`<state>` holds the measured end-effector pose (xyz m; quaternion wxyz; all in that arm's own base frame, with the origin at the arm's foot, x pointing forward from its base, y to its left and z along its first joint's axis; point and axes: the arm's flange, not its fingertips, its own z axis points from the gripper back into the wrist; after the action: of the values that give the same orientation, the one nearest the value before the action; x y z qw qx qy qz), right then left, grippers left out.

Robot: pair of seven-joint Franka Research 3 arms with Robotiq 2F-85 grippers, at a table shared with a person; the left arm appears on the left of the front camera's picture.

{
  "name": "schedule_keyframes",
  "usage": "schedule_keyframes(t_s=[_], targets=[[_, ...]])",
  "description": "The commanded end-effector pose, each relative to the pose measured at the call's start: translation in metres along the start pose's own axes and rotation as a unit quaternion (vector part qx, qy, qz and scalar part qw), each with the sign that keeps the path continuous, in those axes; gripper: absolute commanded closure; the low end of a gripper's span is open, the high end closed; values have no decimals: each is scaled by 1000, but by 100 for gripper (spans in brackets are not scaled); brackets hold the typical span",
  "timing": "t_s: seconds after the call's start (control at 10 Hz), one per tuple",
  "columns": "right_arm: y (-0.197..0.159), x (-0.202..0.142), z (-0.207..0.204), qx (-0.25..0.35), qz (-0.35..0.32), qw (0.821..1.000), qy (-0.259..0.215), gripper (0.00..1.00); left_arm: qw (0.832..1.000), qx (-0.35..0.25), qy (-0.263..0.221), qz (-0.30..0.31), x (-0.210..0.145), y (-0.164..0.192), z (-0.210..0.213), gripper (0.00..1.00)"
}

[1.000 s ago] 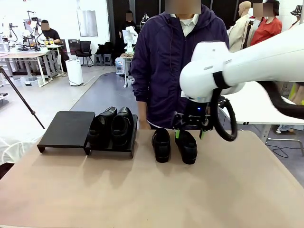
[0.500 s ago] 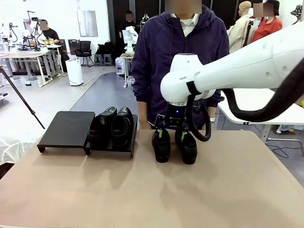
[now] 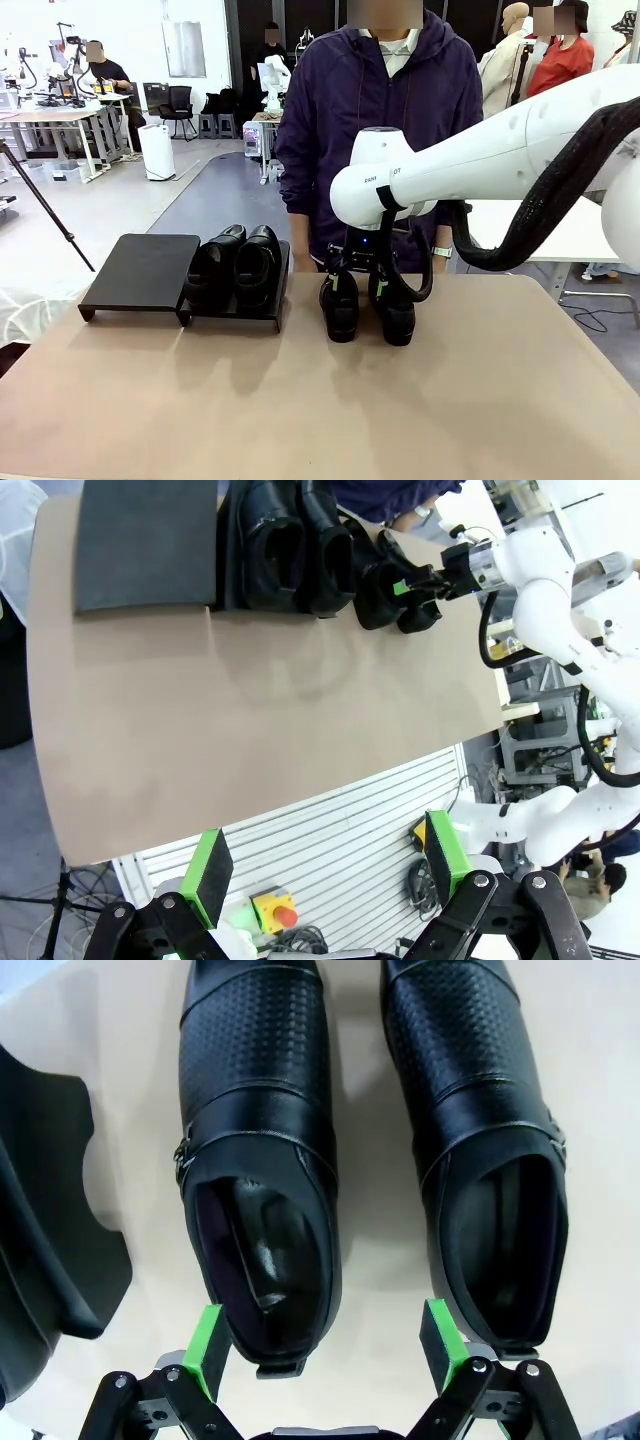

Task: Organize the shoes by placing them on the stand.
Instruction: Pick up one Shoe and place it in the middle of the table.

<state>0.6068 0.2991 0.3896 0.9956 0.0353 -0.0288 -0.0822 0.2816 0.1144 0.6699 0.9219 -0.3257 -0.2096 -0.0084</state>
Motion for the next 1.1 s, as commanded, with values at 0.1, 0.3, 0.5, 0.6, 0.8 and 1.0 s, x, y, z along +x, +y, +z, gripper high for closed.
schedule_keyframes(t_s=[0.1, 0.3, 0.5, 0.6, 0.8, 1.0], targets=[[4, 10, -8, -6, -23, 999, -23, 0, 1000, -1, 1, -10, -1, 1, 1, 0], [2, 16, -16, 0, -26, 999, -24, 0, 1000, -1, 1, -10, -1, 1, 1, 0], [3, 18, -21, -7, -26, 999, -19, 0, 1000, -1, 1, -10, -1, 1, 1, 0], [3, 19, -24, -6, -21, 1000, -15, 0, 1000, -1, 1, -10, -1, 1, 1, 0], [1, 20, -26, -4, -20, 1000, -6, 30, 1000, -1, 1, -10, -1, 1, 1, 0], [1, 22, -28, 0, -19, 1000, 3, 100, 1000, -1, 1, -10, -1, 1, 1, 0]])
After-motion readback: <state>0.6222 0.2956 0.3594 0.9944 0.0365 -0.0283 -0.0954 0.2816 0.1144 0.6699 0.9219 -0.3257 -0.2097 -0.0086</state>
